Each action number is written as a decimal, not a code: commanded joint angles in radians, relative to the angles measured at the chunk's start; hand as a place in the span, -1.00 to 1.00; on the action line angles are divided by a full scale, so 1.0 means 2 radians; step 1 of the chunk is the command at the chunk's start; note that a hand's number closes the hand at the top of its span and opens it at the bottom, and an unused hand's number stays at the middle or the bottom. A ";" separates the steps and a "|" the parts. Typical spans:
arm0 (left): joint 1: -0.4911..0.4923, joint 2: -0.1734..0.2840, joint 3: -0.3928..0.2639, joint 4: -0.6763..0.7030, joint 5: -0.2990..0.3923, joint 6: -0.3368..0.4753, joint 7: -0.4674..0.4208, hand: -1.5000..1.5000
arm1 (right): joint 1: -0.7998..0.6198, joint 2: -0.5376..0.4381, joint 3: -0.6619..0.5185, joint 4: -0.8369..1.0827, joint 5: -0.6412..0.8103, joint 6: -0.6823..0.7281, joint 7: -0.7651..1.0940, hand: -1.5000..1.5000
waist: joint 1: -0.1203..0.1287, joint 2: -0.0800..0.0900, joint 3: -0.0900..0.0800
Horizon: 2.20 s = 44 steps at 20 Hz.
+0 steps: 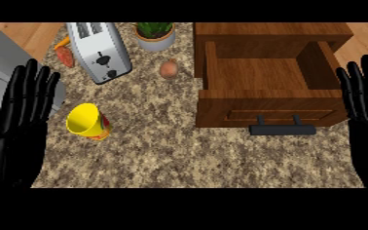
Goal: Pick up the cup, place it into the drawer and close the drawer
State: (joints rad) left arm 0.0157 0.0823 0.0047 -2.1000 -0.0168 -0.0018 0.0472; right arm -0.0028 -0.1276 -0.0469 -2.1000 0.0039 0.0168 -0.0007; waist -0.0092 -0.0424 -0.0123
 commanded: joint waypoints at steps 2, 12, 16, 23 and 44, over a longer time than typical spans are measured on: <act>0.019 0.026 0.037 -0.011 0.059 -0.049 -0.037 -1.00 | 0.009 0.000 -0.003 -0.033 -0.007 0.006 0.002 -1.00 | 0.005 0.020 0.006; -0.048 0.079 0.153 0.160 0.250 -0.112 0.024 -1.00 | -0.025 0.008 0.055 0.040 -0.017 0.037 0.055 -1.00 | 0.003 0.022 0.006; -0.010 0.075 0.164 0.200 0.234 -0.149 -0.028 -1.00 | -0.066 -0.010 0.017 0.067 -0.043 0.055 0.058 -1.00 | 0.006 0.022 0.006; -0.069 0.083 0.153 0.339 0.165 -0.142 -0.077 -1.00 | -0.080 -0.015 -0.004 0.106 -0.040 0.068 0.015 -1.00 | 0.003 0.022 0.006; -0.169 0.138 0.174 0.804 0.044 -0.163 -0.388 -1.00 | -0.096 -0.026 -0.033 0.129 -0.058 0.091 0.007 -1.00 | -0.002 0.023 0.006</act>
State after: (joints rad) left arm -0.2704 0.3377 0.3515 -0.6559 0.1190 -0.3429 -0.6090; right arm -0.2505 -0.1704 -0.0924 -1.8554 -0.0905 0.1587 0.0807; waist -0.0079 0.0032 -0.0014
